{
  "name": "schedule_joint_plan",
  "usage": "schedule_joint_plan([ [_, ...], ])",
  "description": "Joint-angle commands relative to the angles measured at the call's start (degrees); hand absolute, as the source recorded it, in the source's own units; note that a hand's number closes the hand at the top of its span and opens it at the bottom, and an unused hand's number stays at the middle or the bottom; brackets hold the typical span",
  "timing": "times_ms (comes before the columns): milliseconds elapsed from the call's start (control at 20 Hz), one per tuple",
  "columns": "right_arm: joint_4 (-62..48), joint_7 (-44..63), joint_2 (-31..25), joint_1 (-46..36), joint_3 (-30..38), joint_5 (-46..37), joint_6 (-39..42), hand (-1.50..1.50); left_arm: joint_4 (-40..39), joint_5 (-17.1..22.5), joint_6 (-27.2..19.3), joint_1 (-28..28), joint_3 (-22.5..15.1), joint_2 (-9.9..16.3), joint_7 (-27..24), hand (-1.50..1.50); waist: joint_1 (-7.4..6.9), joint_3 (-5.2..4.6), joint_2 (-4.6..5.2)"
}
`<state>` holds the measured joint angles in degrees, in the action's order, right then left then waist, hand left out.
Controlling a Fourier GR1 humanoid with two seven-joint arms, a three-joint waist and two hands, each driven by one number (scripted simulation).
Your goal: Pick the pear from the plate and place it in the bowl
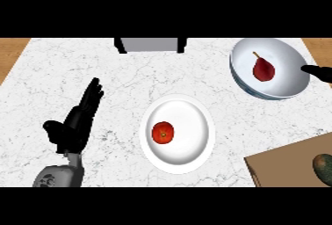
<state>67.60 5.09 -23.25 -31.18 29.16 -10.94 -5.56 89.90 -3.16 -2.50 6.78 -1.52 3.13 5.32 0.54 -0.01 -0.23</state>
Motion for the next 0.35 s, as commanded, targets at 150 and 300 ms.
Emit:
schedule_joint_plan([
  [150, 12.4, 0.0, 3.2, 10.5, -2.8, 4.3, 2.8, -1.50, -2.9, -1.5, -1.2, 2.9, 0.0, -0.9, -1.0, 0.00, -0.22, -0.01, 0.15],
  [300, 10.3, -1.6, 0.9, 13.2, -0.9, 6.7, 4.3, -1.50, -0.3, 0.8, 1.0, 2.4, 1.9, 0.9, 1.2, 0.00, -0.41, 0.00, 0.18],
])
